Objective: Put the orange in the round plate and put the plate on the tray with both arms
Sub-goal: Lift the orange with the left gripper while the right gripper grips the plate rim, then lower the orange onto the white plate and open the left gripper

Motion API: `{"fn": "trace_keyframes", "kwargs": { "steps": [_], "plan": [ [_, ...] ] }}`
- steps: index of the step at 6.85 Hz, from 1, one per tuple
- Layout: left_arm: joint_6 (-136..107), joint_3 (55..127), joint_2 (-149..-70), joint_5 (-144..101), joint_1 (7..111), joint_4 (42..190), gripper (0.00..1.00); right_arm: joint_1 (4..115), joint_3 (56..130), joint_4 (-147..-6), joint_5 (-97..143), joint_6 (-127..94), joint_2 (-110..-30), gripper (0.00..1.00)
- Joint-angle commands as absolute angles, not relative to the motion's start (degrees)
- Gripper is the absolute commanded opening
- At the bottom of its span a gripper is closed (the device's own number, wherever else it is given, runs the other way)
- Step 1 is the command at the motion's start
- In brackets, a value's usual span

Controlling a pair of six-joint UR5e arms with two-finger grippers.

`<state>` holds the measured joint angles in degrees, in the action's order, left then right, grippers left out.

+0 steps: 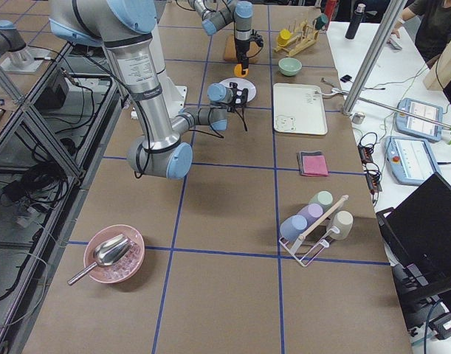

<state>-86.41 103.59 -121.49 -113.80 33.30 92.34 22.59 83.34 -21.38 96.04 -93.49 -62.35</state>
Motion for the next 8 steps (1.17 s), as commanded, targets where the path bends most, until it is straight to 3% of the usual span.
{"fn": "trace_keyframes", "kwargs": {
  "steps": [1,3,4,5,8],
  "plan": [
    [-89.54,100.3,-124.7,-112.33,30.77,92.81,0.75,22.59,81.92,-21.27,95.98,-93.52,-61.26,0.87],
    [-89.47,99.84,-124.81,-112.32,30.67,92.9,0.78,22.59,81.65,-21.18,95.98,-93.52,-61.17,0.86],
    [-89.3,99.67,-124.8,-110.58,30.67,92.9,0.92,22.59,81.65,-21.27,95.98,-93.52,-61.17,0.85],
    [-89.12,99.84,-124.72,-109.96,30.76,92.9,0.97,22.59,81.56,-21.44,95.98,-93.43,-61.17,0.79],
    [-87.47,100.54,-124.37,-109.95,31.37,92.73,0.97,22.24,78.23,-21.53,96.06,-93.34,-58.37,0.75]
  ]
}}
